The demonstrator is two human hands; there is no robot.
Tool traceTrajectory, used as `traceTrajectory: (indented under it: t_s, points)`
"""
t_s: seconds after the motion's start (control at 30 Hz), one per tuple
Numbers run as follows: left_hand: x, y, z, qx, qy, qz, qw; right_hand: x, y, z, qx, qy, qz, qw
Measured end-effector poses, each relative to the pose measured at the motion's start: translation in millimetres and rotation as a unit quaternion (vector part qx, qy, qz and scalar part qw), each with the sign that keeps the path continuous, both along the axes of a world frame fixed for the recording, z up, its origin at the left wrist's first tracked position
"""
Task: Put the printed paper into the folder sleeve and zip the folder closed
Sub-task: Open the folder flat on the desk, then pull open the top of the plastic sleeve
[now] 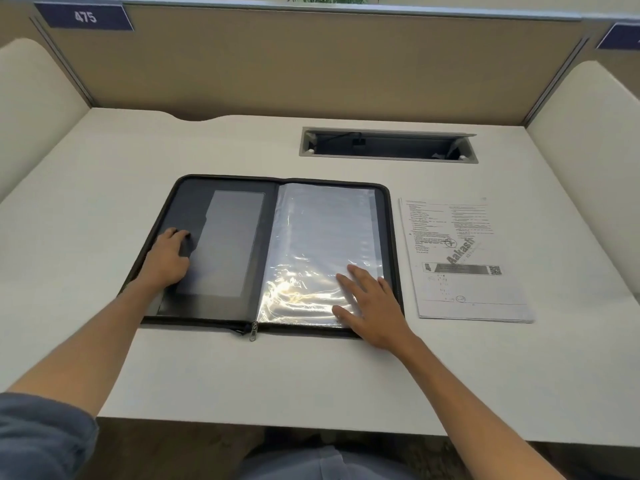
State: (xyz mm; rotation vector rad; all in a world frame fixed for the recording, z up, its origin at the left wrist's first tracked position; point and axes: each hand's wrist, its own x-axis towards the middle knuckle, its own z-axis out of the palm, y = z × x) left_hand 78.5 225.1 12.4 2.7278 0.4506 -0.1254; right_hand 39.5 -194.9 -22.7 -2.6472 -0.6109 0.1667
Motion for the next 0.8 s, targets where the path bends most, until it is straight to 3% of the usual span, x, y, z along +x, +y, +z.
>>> traceTrajectory:
  t_s: [0.13,0.3,0.43,0.63,0.8]
  points:
    - [2.8,-24.9,3.8,0.021,-0.094,0.017,0.995,2.1,-2.1,8.0,0.039,0.010,-0.002,0.999]
    - [3.9,-76.8,5.4,0.116,-0.170,-0.070,0.976,8.8,-16.5,18.9,0.098,-0.019,-0.044,0.994]
    - [11.1,-127.2,-0.4,0.082,-0.211,-0.128,0.966,19.9,-30.7,25.8,0.128,-0.001,-0.106,0.986]
    - [39.9,-179.8,-7.2,0.041,-0.187,-0.154,0.969,57.1,-35.8,30.8,0.111,-0.003,-0.098,0.989]
    - [79.0,-199.6,-4.0,0.048,-0.138,-0.159,0.976,108.9,-20.9,34.9,0.027,0.006,-0.065,0.998]
